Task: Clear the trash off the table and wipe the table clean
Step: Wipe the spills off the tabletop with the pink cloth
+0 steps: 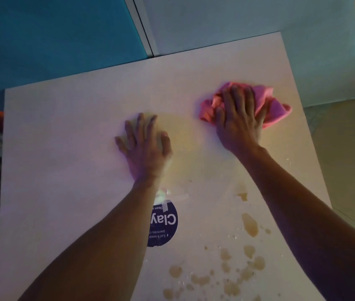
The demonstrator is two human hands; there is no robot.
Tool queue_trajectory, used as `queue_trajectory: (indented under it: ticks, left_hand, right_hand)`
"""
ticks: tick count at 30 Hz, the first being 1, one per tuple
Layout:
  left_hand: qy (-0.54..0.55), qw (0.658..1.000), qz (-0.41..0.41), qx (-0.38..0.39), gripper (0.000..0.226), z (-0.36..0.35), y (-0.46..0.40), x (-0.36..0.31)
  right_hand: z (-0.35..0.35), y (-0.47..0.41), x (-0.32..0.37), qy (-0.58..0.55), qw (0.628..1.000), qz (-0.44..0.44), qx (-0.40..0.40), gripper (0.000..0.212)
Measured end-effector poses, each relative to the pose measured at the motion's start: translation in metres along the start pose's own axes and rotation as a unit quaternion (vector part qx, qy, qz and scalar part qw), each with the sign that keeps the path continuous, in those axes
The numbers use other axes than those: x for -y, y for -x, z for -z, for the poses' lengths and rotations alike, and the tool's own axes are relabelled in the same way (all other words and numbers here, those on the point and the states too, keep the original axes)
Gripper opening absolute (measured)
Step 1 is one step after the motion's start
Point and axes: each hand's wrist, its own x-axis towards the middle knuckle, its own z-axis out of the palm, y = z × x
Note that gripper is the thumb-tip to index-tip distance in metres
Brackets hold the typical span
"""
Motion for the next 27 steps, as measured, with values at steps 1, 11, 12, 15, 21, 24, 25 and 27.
queue_trajectory:
  ticks: [1,11,12,15,21,24,25,27]
  left_hand:
    - [0.002,1.0,0.001,0.0,0.056,0.0,-0.001,0.0]
    - [-0.019,1.0,-0.025,0.003,0.06,0.001,-0.001,0.01]
    - [-0.009,1.0,-0.018,0.003,0.059,0.001,-0.001,0.009]
    - [0.01,1.0,-0.001,0.007,0.055,0.003,0.001,0.004]
    - [0.002,1.0,-0.007,-0.009,0.055,-0.002,0.0,0.005]
    - [0.0,1.0,-0.005,-0.005,0.055,-0.001,0.0,0.004]
    - [0.004,1.0,-0.003,-0.003,0.056,-0.001,0.0,0.003]
    - [0.007,1.0,-0.001,-0.004,0.056,-0.002,0.0,0.004]
  right_hand:
    - [-0.002,-0.012,0.01,-0.012,1.0,-0.028,0.0,0.056]
    - [-0.013,0.069,0.07,-0.038,0.997,0.067,0.003,0.054]
    - [-0.009,0.083,0.059,-0.034,0.998,0.061,0.002,0.054]
    - [0.003,0.109,0.011,-0.011,1.0,0.004,-0.006,0.055]
    - [0.017,0.072,-0.05,-0.012,0.997,-0.068,0.015,0.056]
    - [0.008,0.038,-0.036,-0.032,0.993,-0.115,0.015,0.061]
    - [0.004,0.034,-0.026,-0.035,0.992,-0.123,0.013,0.062]
    - [-0.001,0.035,-0.003,-0.037,0.994,-0.101,0.002,0.06]
